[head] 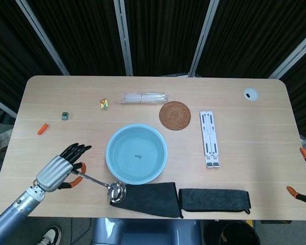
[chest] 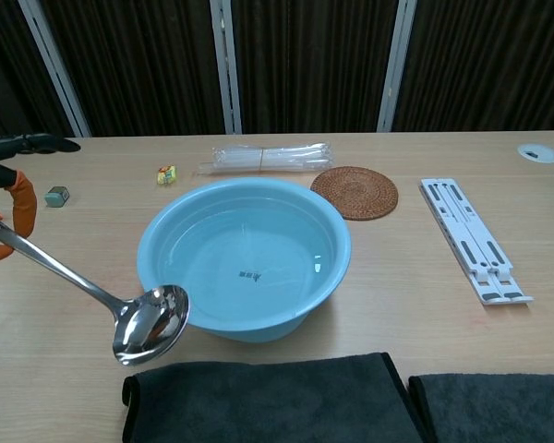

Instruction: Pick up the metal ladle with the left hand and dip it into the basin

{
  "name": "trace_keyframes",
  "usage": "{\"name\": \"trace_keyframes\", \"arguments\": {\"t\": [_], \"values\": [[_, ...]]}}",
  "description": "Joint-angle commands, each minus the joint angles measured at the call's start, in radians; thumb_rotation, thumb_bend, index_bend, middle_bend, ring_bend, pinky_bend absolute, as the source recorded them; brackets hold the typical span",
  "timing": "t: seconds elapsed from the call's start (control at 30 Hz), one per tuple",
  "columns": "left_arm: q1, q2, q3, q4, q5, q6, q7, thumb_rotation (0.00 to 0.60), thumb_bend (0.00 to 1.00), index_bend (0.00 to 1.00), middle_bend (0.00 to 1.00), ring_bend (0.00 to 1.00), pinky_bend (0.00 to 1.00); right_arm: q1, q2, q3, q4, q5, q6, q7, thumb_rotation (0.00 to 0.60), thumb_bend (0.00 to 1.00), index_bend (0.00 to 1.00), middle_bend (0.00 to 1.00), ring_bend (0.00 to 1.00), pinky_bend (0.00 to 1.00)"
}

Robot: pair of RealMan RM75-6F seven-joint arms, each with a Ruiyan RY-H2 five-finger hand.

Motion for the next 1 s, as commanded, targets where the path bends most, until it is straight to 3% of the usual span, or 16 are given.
{"name": "trace_keyframes", "arguments": {"t": [0.03,0.3,0.73,1.0], "values": [[-0.011,-0.021,-0.039,0.021,-0.047,-0.024,0.024,0.600,0.50,0.69,0.00,0.00,0.00,-0.004,0.000,-0.002,-0.002,-0.012,0.013,0.001,0.600,0.00,0.00,0.00,0.00,0.00],[-0.062,-0.074,-0.093,0.077,-0.125,-0.127,0.014,0.600,0.50,0.69,0.00,0.00,0.00,0.002,-0.003,-0.012,-0.006,-0.026,-0.004,-0.006,0.600,0.00,0.00,0.00,0.00,0.00],[-0.115,-0.130,-0.179,0.149,-0.219,-0.187,0.047,0.600,0.50,0.69,0.00,0.00,0.00,0.014,-0.006,-0.015,-0.006,-0.015,-0.036,-0.020,0.600,0.00,0.00,0.00,0.00,0.00],[-0.182,-0.245,-0.227,0.278,-0.282,-0.268,0.098,0.600,0.50,0.69,0.00,0.00,0.00,0.028,-0.004,-0.011,0.001,-0.014,-0.055,0.005,0.600,0.00,0.00,0.00,0.00,0.00]]}}
